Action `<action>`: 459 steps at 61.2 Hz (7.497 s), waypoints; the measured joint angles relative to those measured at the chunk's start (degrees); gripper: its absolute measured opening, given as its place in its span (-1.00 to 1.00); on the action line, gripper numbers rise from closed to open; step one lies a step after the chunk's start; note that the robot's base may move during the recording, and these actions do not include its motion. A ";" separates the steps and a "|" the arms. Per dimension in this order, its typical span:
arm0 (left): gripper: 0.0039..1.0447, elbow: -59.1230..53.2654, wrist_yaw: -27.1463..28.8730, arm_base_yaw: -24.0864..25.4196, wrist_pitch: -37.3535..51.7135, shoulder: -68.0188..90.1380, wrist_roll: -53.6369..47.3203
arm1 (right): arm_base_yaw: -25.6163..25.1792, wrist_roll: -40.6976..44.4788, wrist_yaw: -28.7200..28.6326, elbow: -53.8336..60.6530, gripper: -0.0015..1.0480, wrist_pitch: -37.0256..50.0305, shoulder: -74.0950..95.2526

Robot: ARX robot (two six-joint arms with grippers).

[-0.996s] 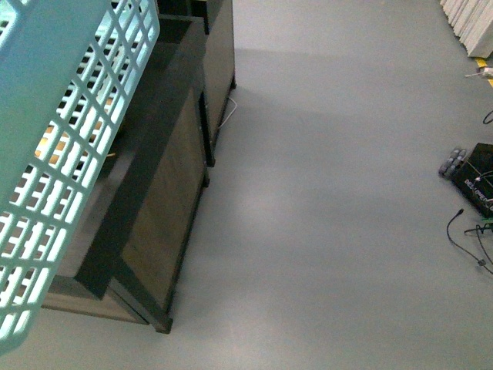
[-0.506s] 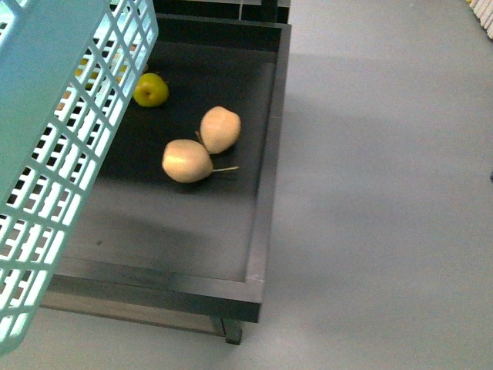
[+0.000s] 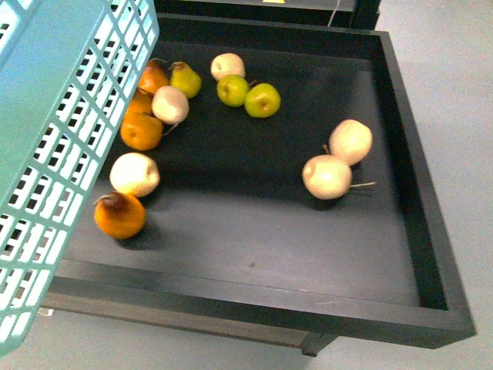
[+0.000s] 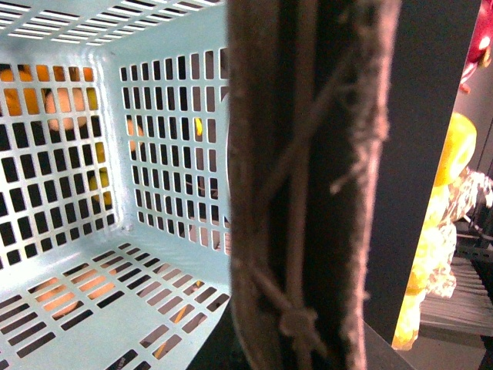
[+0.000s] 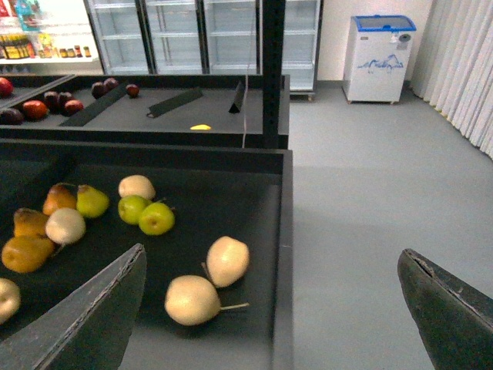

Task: Pick lemon and mango into basket

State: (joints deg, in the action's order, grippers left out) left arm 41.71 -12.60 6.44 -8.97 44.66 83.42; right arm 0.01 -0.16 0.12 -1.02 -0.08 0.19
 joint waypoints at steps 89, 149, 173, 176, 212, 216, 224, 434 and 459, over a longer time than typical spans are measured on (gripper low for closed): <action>-0.91 0.07 -0.04 0.04 -0.04 0.04 -0.11 | 0.00 -0.02 0.07 0.00 0.83 0.00 -0.02; -0.91 0.07 0.13 0.04 -0.04 -0.07 -0.22 | 0.00 0.02 -0.11 0.00 0.83 0.00 0.02; -0.91 11.34 -3.39 -4.61 -25.27 9.57 -28.61 | -0.07 0.00 -0.31 0.04 0.83 0.00 0.04; -0.91 11.34 -2.34 -6.38 -24.61 11.87 -30.64 | -0.07 0.00 -0.33 0.04 0.83 0.00 0.00; -0.91 30.58 1.42 -28.92 -14.23 42.40 -30.27 | -0.07 0.00 -0.13 0.04 0.83 0.00 0.02; -0.91 31.91 0.61 -31.58 -14.23 43.65 -30.21 | -0.07 0.00 -0.15 0.04 0.83 0.00 0.02; -0.91 32.70 -0.37 -36.15 -12.46 44.76 -30.01 | -0.07 0.00 -0.13 0.04 0.83 0.00 0.02; -0.91 32.54 -1.05 -41.16 -9.68 45.03 -29.97 | -38.05 35.63 2.27 -135.05 0.83 -10.32 170.77; -0.91 32.54 -1.09 -41.16 -9.68 45.03 -29.97 | -37.16 36.68 1.84 -160.78 0.83 -24.15 185.15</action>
State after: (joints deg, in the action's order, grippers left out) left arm 74.26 -13.69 -34.72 -18.65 89.69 53.45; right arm -37.15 36.51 1.96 -161.80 -24.23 185.34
